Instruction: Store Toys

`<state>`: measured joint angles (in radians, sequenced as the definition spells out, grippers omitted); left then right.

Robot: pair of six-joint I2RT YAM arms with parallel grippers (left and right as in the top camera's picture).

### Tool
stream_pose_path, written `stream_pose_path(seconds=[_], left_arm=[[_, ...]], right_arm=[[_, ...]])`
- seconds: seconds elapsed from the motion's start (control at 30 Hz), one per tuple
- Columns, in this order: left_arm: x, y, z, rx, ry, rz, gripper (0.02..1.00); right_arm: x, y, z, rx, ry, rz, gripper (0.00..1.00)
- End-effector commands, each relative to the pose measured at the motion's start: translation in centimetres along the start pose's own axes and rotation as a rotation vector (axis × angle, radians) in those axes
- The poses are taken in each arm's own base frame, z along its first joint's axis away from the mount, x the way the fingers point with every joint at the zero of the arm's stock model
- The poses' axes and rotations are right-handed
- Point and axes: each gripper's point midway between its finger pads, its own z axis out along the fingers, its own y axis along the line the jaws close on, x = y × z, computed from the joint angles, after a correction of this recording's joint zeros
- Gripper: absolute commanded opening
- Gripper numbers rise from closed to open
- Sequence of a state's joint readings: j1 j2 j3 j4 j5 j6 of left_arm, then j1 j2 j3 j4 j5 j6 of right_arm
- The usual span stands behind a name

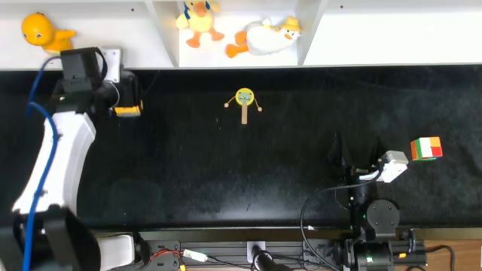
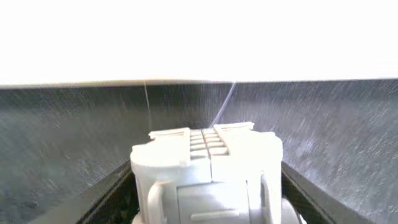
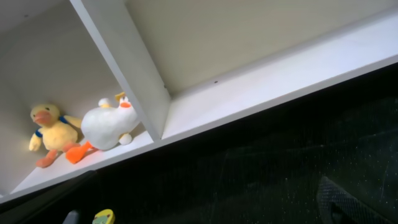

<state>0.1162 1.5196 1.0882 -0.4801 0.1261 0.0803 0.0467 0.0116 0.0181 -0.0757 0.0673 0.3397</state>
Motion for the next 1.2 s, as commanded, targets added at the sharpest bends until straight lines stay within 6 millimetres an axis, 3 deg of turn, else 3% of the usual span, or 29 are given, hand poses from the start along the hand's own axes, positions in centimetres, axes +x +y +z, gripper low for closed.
stream_pose_path(seconds=[0.03,0.43,0.8,1.0,1.1,1.2], left_arm=[[-3.7,-1.1,-0.9,0.012,-0.126,0.031,0.338],[-8.7,0.3,1.6,-0.048,-0.326,0.054,0.329],[-10.4,0.6,3.9,-0.052,-0.413,0.058,0.325],[-10.9,0.7,4.2,-0.054,-0.434,0.060,0.332],[-10.9,0.7,4.2,-0.050,-0.438,0.061,0.373],[-10.9,0.6,4.2,-0.046,-0.438,0.062,0.531]], right_arm=[[0.4,-0.1,0.0,0.002,0.001,0.004,0.996],[0.4,-0.1,0.0,0.002,0.001,0.004,0.996],[0.4,-0.1,0.0,0.002,0.001,0.004,0.996],[0.4,-0.1,0.0,0.002,0.001,0.004,0.996],[0.4,-0.1,0.0,0.002,0.001,0.004,0.993],[0.4,-0.1,0.0,0.002,0.001,0.004,1.000]])
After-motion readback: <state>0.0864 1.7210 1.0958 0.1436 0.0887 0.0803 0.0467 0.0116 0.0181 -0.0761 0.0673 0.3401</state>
